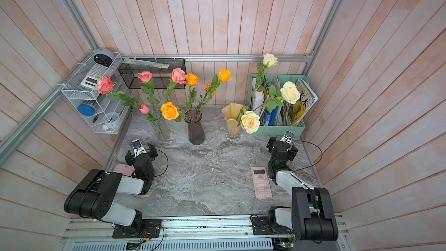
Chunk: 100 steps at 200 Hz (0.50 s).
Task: Arrange the flowers in different vases according to their colors
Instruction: Reset both arms
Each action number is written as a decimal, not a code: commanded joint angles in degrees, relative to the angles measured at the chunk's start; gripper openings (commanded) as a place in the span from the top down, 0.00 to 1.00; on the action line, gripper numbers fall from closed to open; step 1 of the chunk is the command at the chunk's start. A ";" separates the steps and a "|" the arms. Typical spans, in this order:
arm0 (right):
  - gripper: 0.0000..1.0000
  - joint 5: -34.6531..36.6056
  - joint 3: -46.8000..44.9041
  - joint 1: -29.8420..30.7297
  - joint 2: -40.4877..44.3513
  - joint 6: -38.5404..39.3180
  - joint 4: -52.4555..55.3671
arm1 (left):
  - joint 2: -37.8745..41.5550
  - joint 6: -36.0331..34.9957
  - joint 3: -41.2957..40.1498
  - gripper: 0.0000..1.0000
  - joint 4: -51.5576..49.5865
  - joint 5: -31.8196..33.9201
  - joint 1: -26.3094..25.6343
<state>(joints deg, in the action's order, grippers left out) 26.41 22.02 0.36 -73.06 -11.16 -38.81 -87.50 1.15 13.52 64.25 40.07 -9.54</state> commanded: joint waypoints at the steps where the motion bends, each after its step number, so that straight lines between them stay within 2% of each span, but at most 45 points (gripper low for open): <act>1: 0.02 -8.51 -3.53 -0.18 0.23 2.11 -10.80 | -0.02 -0.16 -0.68 0.00 5.32 -7.40 0.97; 10: 0.02 -11.93 -3.62 0.11 0.25 4.85 -10.47 | -1.70 -0.76 -1.40 0.00 8.69 -8.87 1.04; 36: 0.02 -5.72 -4.21 0.62 3.14 3.48 -2.97 | -6.31 -1.99 -1.55 0.00 14.20 -10.83 1.23; 52: 0.02 -5.25 -4.67 0.68 2.18 4.03 -0.18 | -3.89 -0.93 -0.30 0.00 7.34 -10.98 1.39; 71: 0.02 -2.38 -8.91 0.69 -4.19 0.82 -14.62 | -4.42 -1.07 1.46 0.00 5.58 -11.80 1.97; 89: 0.02 -3.13 -11.34 0.65 -12.43 2.96 -31.29 | -3.31 -0.17 2.62 0.00 1.78 -12.30 2.52; 100: 0.02 -4.13 -11.30 0.69 -11.96 3.01 -30.08 | -3.40 0.17 3.58 0.00 0.25 -12.04 2.92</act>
<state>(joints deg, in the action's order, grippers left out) 21.89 12.12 0.89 -82.43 -8.51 -56.99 -91.81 0.62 14.85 68.90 29.47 -7.49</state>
